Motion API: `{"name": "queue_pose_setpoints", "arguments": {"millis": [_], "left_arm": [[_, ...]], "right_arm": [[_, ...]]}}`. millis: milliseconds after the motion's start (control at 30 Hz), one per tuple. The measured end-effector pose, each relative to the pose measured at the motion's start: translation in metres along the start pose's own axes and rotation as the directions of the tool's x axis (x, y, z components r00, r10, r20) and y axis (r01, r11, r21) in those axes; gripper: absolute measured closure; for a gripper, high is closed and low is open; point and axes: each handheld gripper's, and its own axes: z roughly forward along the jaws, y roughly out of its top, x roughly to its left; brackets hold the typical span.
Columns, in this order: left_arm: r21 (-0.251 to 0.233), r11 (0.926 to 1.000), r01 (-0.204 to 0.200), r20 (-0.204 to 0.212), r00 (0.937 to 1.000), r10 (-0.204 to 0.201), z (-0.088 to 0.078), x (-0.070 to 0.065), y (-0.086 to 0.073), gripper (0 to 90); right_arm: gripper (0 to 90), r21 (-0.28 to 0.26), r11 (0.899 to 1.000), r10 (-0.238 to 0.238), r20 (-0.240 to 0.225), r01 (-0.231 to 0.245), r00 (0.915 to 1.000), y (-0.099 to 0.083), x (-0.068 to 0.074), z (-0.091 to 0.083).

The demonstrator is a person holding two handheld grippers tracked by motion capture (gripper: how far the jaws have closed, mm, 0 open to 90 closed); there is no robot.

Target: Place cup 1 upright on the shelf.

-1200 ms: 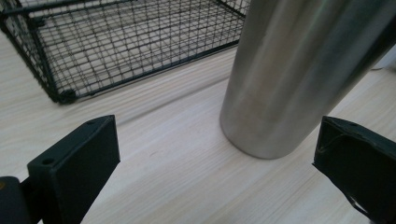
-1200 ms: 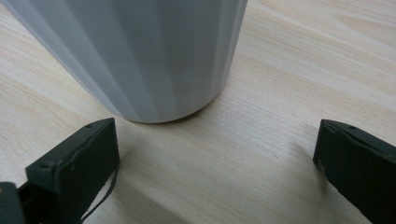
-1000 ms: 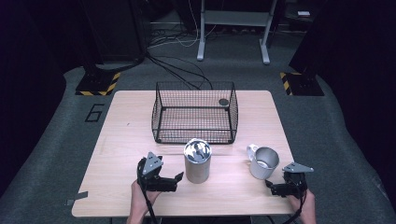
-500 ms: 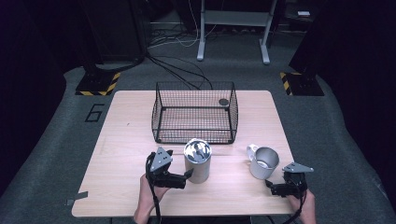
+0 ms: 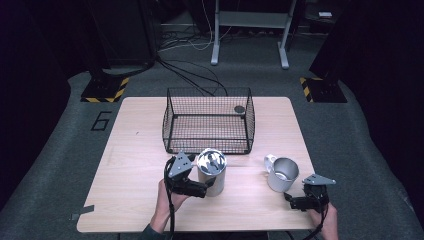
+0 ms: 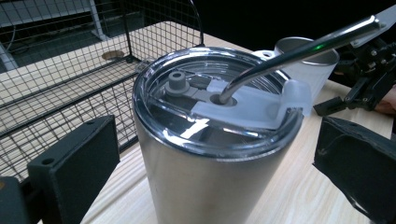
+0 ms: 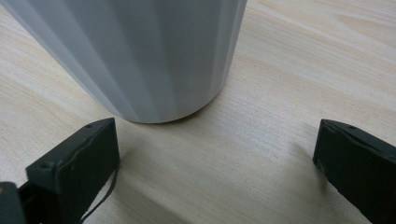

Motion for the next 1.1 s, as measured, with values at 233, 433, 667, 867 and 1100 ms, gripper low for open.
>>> {"name": "queue_pose_setpoints", "arguments": {"millis": [233, 433, 667, 867, 1100], "left_arm": [[-0.012, 0.9999, -0.003, 0.013, 0.9999, 0.003, 0.011, 0.003, 0.001, 0.0], [-0.014, 0.9995, -0.028, 0.016, 0.9995, 0.028, 0.021, 0.001, 0.004, 0.0], [-0.022, 0.9989, -0.042, 0.003, 0.9991, 0.042, 0.031, -0.002, 0.006, 0.0], [-0.055, 0.9975, -0.044, 0.0, 0.999, 0.044, 0.038, -0.001, 0.007, 0.0], [-0.037, 0.9977, -0.057, 0.001, 0.9984, 0.057, 0.043, 0.0, 0.007, 2.0]], "right_arm": [[0.0, 0.0, 1.0, 0.0, 0.0, 0.0, 1.0, 0.0, 0.0, 0.0], [0.0, 0.001, 1.0, -0.002, 0.0, 0.002, 1.0, 0.0, 0.0, 0.0], [0.0, 0.0, 1.0, -0.002, 0.0, 0.002, 1.0, 0.0, 0.0, 0.0], [0.0, 0.001, 1.0, -0.002, 0.0, 0.002, 1.0, 0.0, 0.0, 0.0], [0.0, 0.0, 1.0, 0.004, 0.003, -0.004, 1.0, 0.0, 0.0, 0.0]]}}
